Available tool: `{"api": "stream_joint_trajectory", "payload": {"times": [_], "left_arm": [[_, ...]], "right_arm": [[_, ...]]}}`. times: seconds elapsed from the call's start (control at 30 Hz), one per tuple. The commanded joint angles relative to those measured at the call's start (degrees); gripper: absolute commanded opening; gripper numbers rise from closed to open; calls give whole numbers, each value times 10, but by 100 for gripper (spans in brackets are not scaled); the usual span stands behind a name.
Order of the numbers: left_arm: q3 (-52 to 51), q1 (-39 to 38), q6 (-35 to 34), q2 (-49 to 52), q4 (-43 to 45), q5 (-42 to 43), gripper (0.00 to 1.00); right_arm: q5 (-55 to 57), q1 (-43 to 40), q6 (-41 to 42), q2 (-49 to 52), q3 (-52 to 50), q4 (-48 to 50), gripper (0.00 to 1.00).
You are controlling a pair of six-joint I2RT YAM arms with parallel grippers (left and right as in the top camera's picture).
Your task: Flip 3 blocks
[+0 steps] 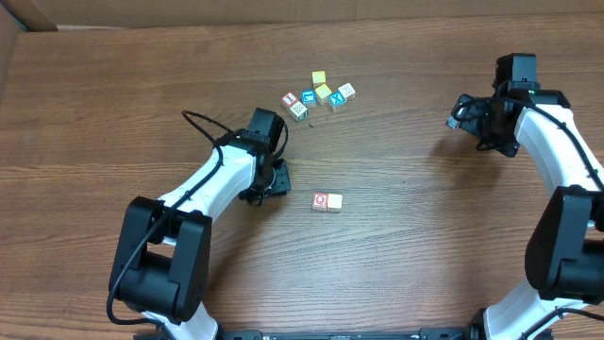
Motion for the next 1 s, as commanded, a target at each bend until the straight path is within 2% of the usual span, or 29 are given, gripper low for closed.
{"api": "stream_joint_trajectory", "payload": {"times": [0.0, 0.4, 0.6, 0.77, 0.97], "left_arm": [[-1, -1, 28, -2, 16, 74, 34], [37, -2, 82, -2, -13, 75, 33], [74, -2, 100, -2, -29, 63, 40], [89, -2, 84, -2, -31, -8, 43], [82, -2, 32, -2, -41, -90, 40]], "right_arm": [[1, 0, -2, -1, 5, 3, 100], [1, 0, -2, -1, 5, 3, 100], [1, 0, -2, -1, 5, 3, 100], [1, 0, -2, -1, 5, 3, 100], [1, 0, -2, -1, 5, 3, 100]]}}
